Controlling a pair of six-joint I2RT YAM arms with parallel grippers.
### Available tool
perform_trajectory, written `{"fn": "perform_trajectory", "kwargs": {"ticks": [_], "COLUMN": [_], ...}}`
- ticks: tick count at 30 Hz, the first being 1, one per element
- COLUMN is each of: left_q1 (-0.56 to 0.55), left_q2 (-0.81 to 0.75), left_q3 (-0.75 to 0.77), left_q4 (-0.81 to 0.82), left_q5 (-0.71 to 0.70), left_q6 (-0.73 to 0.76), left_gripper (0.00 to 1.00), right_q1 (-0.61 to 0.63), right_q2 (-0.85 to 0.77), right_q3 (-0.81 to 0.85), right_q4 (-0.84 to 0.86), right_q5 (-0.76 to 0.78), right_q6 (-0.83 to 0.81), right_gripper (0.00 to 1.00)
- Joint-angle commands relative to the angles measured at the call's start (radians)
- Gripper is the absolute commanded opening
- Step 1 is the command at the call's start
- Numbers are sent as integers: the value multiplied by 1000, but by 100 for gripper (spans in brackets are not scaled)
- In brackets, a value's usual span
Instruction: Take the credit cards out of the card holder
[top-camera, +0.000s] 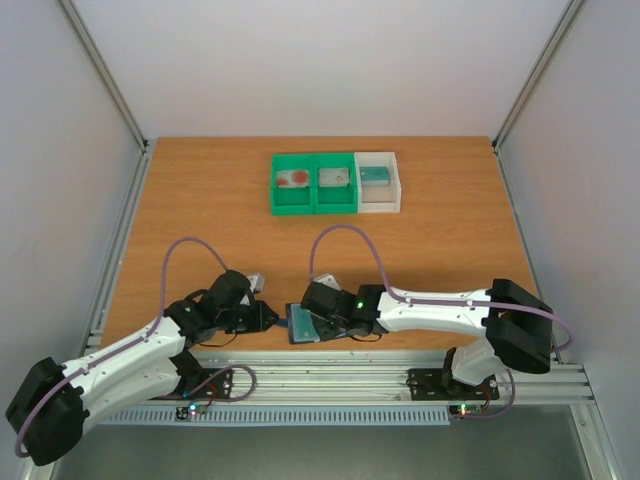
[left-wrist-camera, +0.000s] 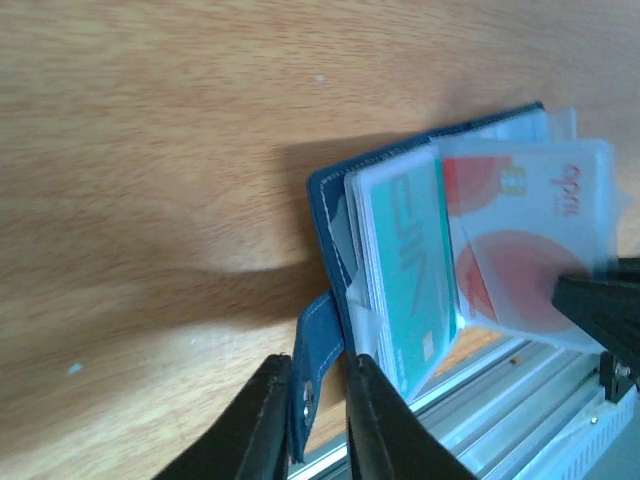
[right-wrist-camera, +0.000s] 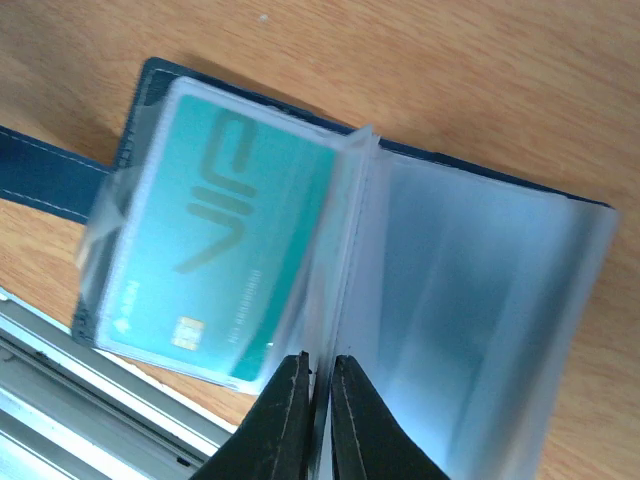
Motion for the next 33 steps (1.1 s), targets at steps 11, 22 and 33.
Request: {"fn": "perform_trajectory", "kwargs": {"ticks": [11,22,33], "left_q1": [2,2,0], "left_q2": [-4,136,161], "left_q3": [98,11,-18], "left_q4": [61,242,193], "left_q5": [34,125,125], "left_q6": [-36,-83,-101], "left_gripper": [38,38,40], "right_q1": [-2,-21,-142], "right_q2": [-70,-94,-17], "right_q3": [-58,-35,-57], "right_q4": [33,-95,57], "right_q5": [22,178,-34], "right_q6": [107,53,-28], "right_gripper": [17,23,23]}}
